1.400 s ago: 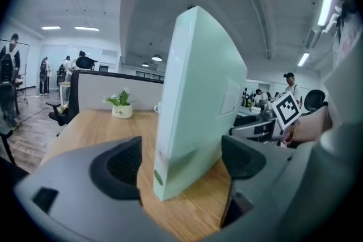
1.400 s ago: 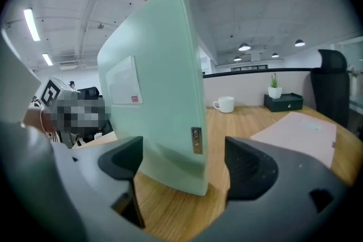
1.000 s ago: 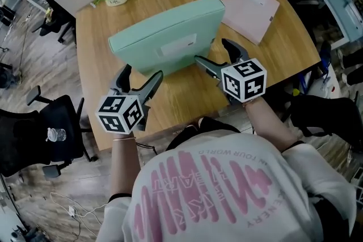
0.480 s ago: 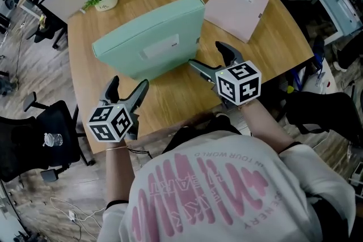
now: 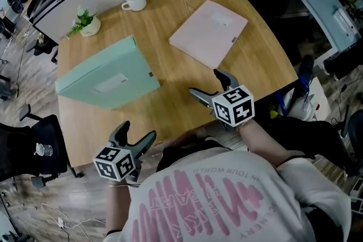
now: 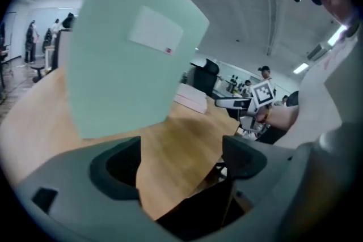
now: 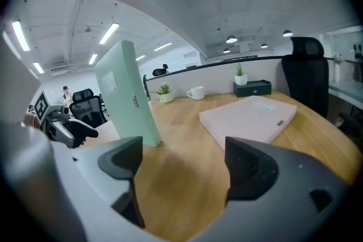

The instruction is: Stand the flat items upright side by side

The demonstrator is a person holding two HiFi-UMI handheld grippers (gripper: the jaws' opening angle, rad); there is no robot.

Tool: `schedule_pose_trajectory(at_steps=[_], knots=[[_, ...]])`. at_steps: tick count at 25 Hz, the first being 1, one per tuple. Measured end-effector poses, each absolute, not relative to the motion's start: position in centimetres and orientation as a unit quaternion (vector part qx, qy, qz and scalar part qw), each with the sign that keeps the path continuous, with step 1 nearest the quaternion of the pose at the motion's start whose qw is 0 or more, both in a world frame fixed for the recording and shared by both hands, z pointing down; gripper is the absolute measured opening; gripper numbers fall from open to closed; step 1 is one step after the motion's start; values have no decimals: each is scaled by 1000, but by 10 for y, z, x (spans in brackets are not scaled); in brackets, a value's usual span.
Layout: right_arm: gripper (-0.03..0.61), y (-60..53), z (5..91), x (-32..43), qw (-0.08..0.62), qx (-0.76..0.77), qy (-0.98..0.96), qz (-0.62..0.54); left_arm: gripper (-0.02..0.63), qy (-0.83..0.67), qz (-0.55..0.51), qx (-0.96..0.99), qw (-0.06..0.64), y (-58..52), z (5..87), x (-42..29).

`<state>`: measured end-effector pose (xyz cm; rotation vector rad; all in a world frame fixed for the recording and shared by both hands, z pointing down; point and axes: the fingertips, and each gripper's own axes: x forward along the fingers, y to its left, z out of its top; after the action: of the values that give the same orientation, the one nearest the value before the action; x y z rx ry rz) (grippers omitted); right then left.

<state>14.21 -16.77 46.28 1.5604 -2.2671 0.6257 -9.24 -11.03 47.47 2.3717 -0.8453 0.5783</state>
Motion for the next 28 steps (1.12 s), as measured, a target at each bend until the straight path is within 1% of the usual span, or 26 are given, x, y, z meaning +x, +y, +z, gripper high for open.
schedule_pose_trajectory(at_steps=[2,4,6,8,11,16,22,24,26,28], knots=[[445,-161,466,180,162,551,-787,225,445,-273,209,898,273,-106,474,-30],[445,-156,466,219,150,564,-777,237,443,-234,183,916,269,-111,462,36],[445,-156,461,259,114,589,-758,254,443,-203,153,933,255,-126,441,99],[445,-156,455,296,65,617,-734,275,443,-186,136,944,237,-144,420,151],[445,-154,444,338,4,646,-706,290,443,-186,137,950,211,-175,399,206],[445,-159,445,367,-23,637,-702,318,443,-232,185,939,173,-244,394,240],[443,-175,466,391,-55,625,-674,390,445,-283,225,916,172,-327,413,264],[434,-188,472,401,-67,628,-661,405,455,-294,248,907,169,-358,421,269],[434,-204,478,406,-68,628,-655,415,463,-306,272,897,164,-388,431,271],[434,-221,486,407,-52,626,-654,421,468,-318,283,889,171,-414,445,269]])
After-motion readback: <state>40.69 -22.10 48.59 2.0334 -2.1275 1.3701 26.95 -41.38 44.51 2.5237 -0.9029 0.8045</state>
